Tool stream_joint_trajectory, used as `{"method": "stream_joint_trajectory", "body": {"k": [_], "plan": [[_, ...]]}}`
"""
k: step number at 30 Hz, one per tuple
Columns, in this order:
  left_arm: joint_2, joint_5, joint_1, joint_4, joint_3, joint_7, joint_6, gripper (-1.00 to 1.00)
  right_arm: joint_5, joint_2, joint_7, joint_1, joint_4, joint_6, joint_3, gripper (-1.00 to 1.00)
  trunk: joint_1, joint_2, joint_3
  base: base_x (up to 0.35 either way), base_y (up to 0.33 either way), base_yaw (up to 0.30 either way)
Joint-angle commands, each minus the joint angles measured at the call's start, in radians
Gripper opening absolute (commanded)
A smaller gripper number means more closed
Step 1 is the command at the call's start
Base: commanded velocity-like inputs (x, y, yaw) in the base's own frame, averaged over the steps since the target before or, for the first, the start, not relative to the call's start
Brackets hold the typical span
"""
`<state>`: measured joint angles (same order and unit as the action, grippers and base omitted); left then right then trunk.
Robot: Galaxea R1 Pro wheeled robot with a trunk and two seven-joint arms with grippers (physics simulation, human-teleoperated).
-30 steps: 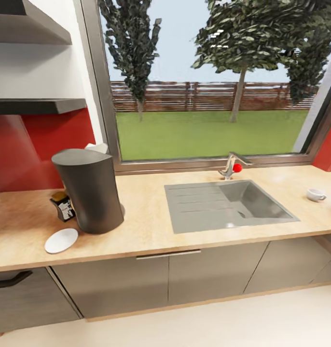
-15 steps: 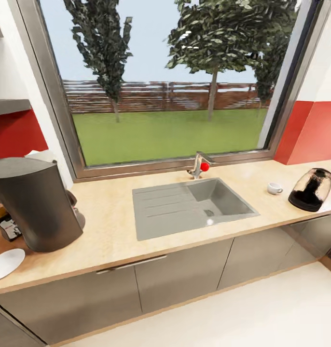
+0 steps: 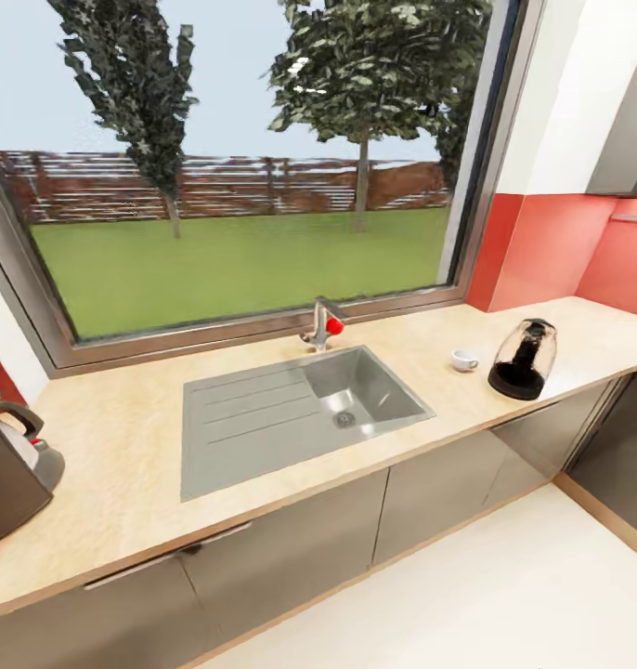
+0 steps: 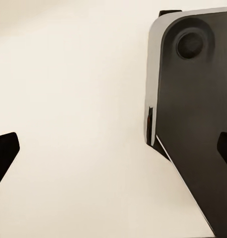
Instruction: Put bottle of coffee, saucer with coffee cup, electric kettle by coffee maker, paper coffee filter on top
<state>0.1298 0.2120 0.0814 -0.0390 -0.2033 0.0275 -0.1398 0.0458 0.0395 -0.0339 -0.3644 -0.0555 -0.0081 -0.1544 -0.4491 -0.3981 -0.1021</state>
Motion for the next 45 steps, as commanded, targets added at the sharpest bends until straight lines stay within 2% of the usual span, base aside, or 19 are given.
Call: {"method": "stream_joint_trajectory", "body": {"k": [1,25,45], "plan": [[0.001,0.010,0.002,-0.004,-0.008,0.004,-0.007,1.00,0.005,0.000,-0.003,-0.001,0.000,-0.001,-0.007,1.00,-0.001,-0.002,-0.002,0.224,-0.212,-0.267],[0.000,0.010,0.001,-0.004,-0.007,0.005,-0.007,1.00,0.005,0.001,-0.003,-0.001,0.000,0.000,-0.007,1.00,-0.001,-0.002,-0.002,0.232,-0.201,-0.266],[-0.002,0.013,0.001,-0.002,-0.008,0.005,-0.007,1.00,0.005,0.000,-0.003,-0.001,0.000,0.000,-0.008,1.00,-0.001,-0.002,-0.002,0.099,-0.259,-0.266]]}}
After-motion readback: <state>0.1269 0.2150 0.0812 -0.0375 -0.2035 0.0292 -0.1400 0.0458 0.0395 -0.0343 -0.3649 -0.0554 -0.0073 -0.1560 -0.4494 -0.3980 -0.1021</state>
